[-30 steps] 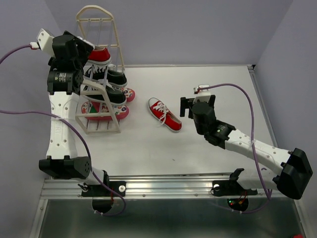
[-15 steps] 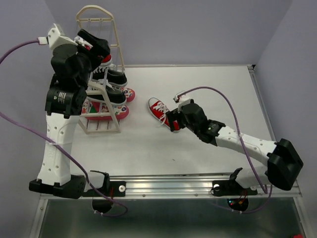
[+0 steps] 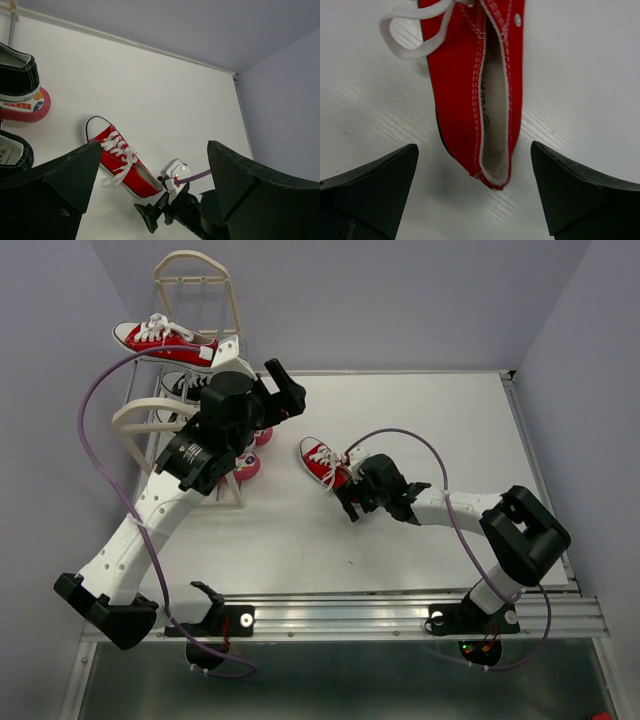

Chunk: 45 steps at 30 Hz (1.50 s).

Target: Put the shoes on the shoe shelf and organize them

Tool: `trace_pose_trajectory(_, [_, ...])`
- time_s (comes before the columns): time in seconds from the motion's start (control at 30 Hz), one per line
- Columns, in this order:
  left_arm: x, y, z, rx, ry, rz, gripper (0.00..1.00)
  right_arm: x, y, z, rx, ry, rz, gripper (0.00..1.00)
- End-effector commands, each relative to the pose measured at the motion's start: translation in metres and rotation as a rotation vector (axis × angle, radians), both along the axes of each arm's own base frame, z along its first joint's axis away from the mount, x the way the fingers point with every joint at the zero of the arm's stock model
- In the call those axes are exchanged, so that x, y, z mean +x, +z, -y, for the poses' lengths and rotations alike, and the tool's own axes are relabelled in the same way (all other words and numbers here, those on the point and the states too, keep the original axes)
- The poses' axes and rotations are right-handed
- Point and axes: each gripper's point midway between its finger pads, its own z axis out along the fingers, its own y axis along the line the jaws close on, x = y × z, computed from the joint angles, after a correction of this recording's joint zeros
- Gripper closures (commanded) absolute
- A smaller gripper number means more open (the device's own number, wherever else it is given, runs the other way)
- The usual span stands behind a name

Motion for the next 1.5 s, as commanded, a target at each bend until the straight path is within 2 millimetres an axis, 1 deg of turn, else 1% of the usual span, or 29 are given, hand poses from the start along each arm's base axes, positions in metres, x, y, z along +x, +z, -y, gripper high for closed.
trace_pose_trajectory(0.0, [-0.004,0.017,0.006,-0.036,-0.016,0.066,0.01,0.012,0.012,-0.038,0.082,0.190,0.088,0.00])
trace_pose_trajectory(0.1, [-0.006,0.013,0.010,-0.047,-0.022,0.055,0.01,0.023,0.013,-0.046,0.100,0.194,0.130,0.02])
trace_pose_trajectory(0.13, [-0.006,0.012,0.010,-0.057,-0.014,0.048,0.01,0.026,0.013,-0.048,0.104,0.196,0.141,0.05])
trace_pose_trajectory(0.17, [-0.005,0.009,0.009,-0.066,0.008,0.041,0.01,0.028,0.012,-0.050,0.105,0.199,0.148,0.12])
trace_pose_trajectory(0.2, [-0.004,0.004,0.013,-0.085,0.010,0.027,0.01,0.032,0.014,-0.053,0.116,0.196,0.172,0.21])
trace_pose_trajectory(0.27, [-0.003,-0.005,0.020,-0.086,0.003,0.004,0.01,0.037,0.012,-0.050,0.115,0.173,0.199,0.44])
trace_pose_trajectory(0.3, [-0.003,-0.007,0.025,-0.083,-0.007,-0.002,0.01,0.040,0.015,-0.050,0.128,0.155,0.218,0.69])
trace_pose_trajectory(0.37, [0.000,-0.016,0.033,-0.072,-0.012,-0.027,0.01,0.043,0.016,-0.041,0.111,0.120,0.245,0.91])
trace_pose_trajectory(0.43, [0.000,-0.022,0.040,-0.069,-0.022,-0.041,0.01,0.043,0.025,-0.040,0.131,0.111,0.273,0.98])
trace_pose_trajectory(0.47, [0.003,-0.029,0.045,-0.057,-0.025,-0.058,0.01,0.042,0.040,-0.039,0.161,0.106,0.306,0.99])
trace_pose_trajectory(0.53, [0.005,-0.036,0.053,-0.050,-0.038,-0.077,0.01,0.037,0.053,-0.034,0.206,0.090,0.346,0.99])
trace_pose_trajectory(0.57, [0.008,-0.045,0.059,-0.043,-0.044,-0.099,0.01,0.035,0.062,-0.032,0.231,0.075,0.367,0.99])
trace_pose_trajectory(0.6, [0.008,-0.046,0.064,-0.043,-0.051,-0.103,0.01,0.030,0.078,-0.027,0.276,0.060,0.397,0.99])
trace_pose_trajectory(0.63, [0.010,-0.051,0.068,-0.039,-0.052,-0.115,0.01,0.027,0.084,-0.025,0.298,0.055,0.409,0.99])
trace_pose_trajectory(0.67, [0.015,-0.060,0.074,-0.031,-0.052,-0.138,0.01,0.024,0.103,-0.023,0.344,0.044,0.443,0.99])
trace_pose_trajectory(0.7, [0.017,-0.065,0.078,-0.025,-0.055,-0.152,0.01,0.018,0.098,-0.018,0.359,0.029,0.422,0.99])
trace_pose_trajectory(0.77, [0.024,-0.084,0.090,-0.007,-0.053,-0.203,0.01,0.013,0.099,-0.016,0.377,0.024,0.414,0.99])
trace_pose_trajectory(0.83, [0.028,-0.096,0.097,0.006,-0.057,-0.238,0.01,0.009,0.095,-0.011,0.378,0.010,0.404,0.99])
trace_pose_trajectory(0.87, [0.033,-0.114,0.103,0.035,-0.060,-0.280,0.01,0.008,0.093,-0.009,0.374,0.006,0.402,0.99])
trace_pose_trajectory(0.93, [0.038,-0.122,0.111,0.045,-0.066,-0.308,0.01,0.005,0.093,-0.005,0.405,-0.024,0.387,0.99])
trace_pose_trajectory(0.97, [0.041,-0.138,0.117,0.070,-0.072,-0.345,0.01,0.005,0.093,-0.004,0.404,-0.031,0.390,0.99])
trace_pose_trajectory(1.03, [0.043,-0.154,0.122,0.087,-0.075,-0.391,0.01,0.005,0.092,-0.004,0.401,-0.029,0.388,0.99])
trace_pose_trajectory(1.07, [0.044,-0.172,0.123,0.121,-0.062,-0.433,0.01,0.004,0.092,-0.006,0.402,-0.024,0.378,0.99])
trace_pose_trajectory(1.1, [0.045,-0.180,0.123,0.134,-0.054,-0.453,0.01,0.004,0.091,-0.006,0.402,-0.018,0.373,0.99])
trace_pose_trajectory(1.13, [0.047,-0.197,0.123,0.154,-0.036,-0.490,0.01,0.003,0.090,-0.007,0.406,-0.018,0.370,0.99])
trace_pose_trajectory(1.2, [0.047,-0.210,0.123,0.166,-0.017,-0.522,0.01,0.001,0.089,-0.008,0.407,-0.004,0.366,0.99])
trace_pose_trajectory(1.27, [0.048,-0.225,0.134,0.162,-0.057,-0.553,0.01,0.002,0.089,-0.008,0.403,-0.004,0.367,0.99])
trace_pose_trajectory(1.3, [0.048,-0.227,0.136,0.161,-0.064,-0.559,0.01,0.002,0.090,-0.008,0.405,-0.004,0.369,0.99])
trace_pose_trajectory(1.47, [0.041,-0.258,0.131,0.195,-0.041,-0.635,0.01,0.002,0.089,-0.009,0.403,-0.004,0.362,0.99])
